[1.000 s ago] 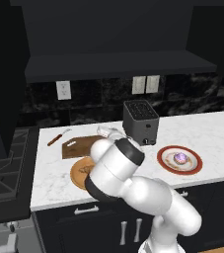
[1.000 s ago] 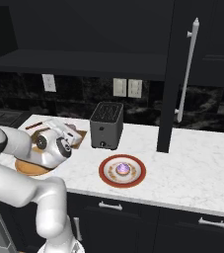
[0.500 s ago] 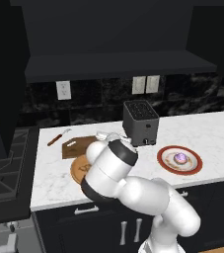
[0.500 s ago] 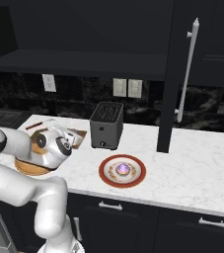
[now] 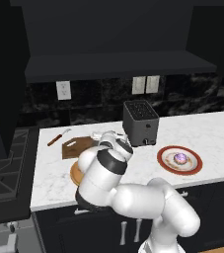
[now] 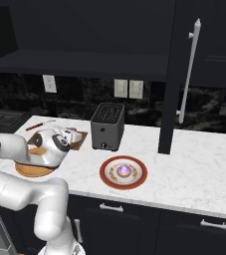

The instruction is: From the different types of pastries on the counter, select a croissant and place it on the cutting board. Then retrieve a jar of jam from the cabinet and place it alongside the croissant on the cutting board.

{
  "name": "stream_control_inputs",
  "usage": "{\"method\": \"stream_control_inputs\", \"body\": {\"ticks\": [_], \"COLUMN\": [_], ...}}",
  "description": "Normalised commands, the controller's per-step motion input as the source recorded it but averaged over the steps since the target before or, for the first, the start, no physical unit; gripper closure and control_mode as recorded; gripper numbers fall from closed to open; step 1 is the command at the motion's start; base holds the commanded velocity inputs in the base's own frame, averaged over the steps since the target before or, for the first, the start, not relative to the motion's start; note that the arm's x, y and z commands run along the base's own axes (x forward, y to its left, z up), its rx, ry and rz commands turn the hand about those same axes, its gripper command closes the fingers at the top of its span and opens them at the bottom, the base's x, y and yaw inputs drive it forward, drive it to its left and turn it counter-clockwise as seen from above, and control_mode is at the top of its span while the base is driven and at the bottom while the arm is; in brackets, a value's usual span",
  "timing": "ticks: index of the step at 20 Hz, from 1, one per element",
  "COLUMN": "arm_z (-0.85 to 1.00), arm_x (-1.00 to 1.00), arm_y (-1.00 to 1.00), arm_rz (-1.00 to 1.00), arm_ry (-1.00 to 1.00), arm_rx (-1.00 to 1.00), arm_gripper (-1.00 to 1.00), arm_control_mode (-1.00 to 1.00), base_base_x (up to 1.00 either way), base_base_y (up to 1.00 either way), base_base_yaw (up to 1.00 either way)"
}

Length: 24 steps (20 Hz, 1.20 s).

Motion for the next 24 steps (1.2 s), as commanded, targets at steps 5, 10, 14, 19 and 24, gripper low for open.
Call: {"method": "stream_control_inputs", "body": {"ticks": [5,10,14,19,24], "arm_z": [-0.49,0.29,1.00,0.91,0.32], "arm_x": [0.14,0.12,-0.13,-0.48,-1.00], "arm_y": [0.08,0.01,0.06,0.35,0.84], "arm_rz": [-0.04,-0.02,-0.02,-0.01,0.07], "arm_ry": [-0.01,-0.11,-0.23,-0.05,0.69], "arm_rx": [-0.01,0.01,0.07,0.02,0.02], "arm_gripper": [-1.00,-1.00,-1.00,-1.00,-1.00], "arm_control_mode": [-1.00,-1.00,-1.00,-1.00,-1.00], "base_base_x": [0.00,0.00,0.00,0.00,0.00], "base_base_y": [0.00,0.00,0.00,0.00,0.00], "base_base_yaw": [0.00,0.00,0.00,0.00,0.00]}}
